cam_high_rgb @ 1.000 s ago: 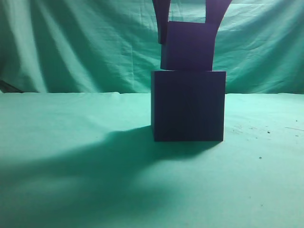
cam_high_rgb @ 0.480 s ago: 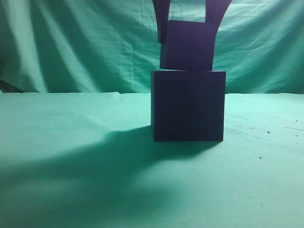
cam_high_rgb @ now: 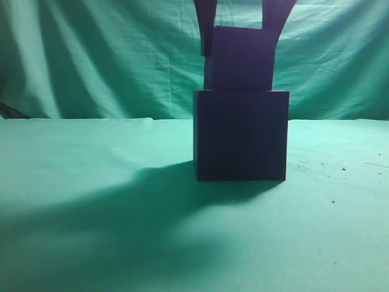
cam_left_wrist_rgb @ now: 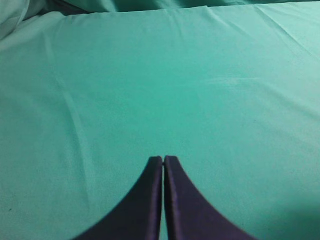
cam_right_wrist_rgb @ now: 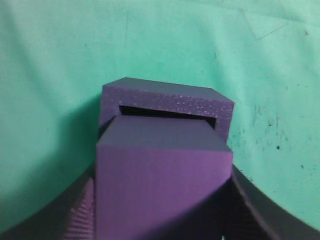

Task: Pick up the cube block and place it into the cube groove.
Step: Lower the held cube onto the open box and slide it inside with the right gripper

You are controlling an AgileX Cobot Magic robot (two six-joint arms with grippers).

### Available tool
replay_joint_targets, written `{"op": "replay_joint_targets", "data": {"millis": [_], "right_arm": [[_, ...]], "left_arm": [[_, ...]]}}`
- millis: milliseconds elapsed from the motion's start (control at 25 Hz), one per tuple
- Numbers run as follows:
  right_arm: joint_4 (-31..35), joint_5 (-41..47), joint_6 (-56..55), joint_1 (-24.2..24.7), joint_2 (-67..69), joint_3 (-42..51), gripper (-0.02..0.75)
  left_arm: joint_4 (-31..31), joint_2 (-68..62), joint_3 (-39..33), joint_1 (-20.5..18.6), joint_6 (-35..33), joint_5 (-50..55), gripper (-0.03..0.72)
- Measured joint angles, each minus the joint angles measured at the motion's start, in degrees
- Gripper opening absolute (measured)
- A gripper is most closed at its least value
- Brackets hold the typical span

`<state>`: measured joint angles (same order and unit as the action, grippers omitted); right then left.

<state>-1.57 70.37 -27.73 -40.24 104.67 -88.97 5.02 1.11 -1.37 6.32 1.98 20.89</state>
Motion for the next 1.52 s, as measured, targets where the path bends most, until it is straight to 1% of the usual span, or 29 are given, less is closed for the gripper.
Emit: {"op": "replay_joint_targets", "data": {"millis": [320,520,760,960,1480,1520], "right_arm": [[-2.11,0.27,-0.11,-0.1,0.0,0.0,0.436],[-2.3,0.38,-0.6,-0.1,0.0,0.0,0.436],[-0.37,0.12,0.53,-0.1,0.0,1.42,0.436],[-2.41,-0.01,0.08,-0.1,0.31,2.89,0.436],[-2.52,-2.0,1.31,-0.1,0.35,2.92,0.436],[-2.52,-1.44,1.48,-0.1,0.35,2.7,0.506]], "left_arm": [[0.0,0.0,0.0,0.0,0.0,0.0,0.0],[0.0,0.0,0.0,0.0,0.0,0.0,0.0],[0.0,0.0,0.0,0.0,0.0,0.0,0.0],[0.0,0.0,0.0,0.0,0.0,0.0,0.0],[0.0,0.0,0.0,0.0,0.0,0.0,0.0],[0.0,0.0,0.0,0.0,0.0,0.0,0.0]]}}
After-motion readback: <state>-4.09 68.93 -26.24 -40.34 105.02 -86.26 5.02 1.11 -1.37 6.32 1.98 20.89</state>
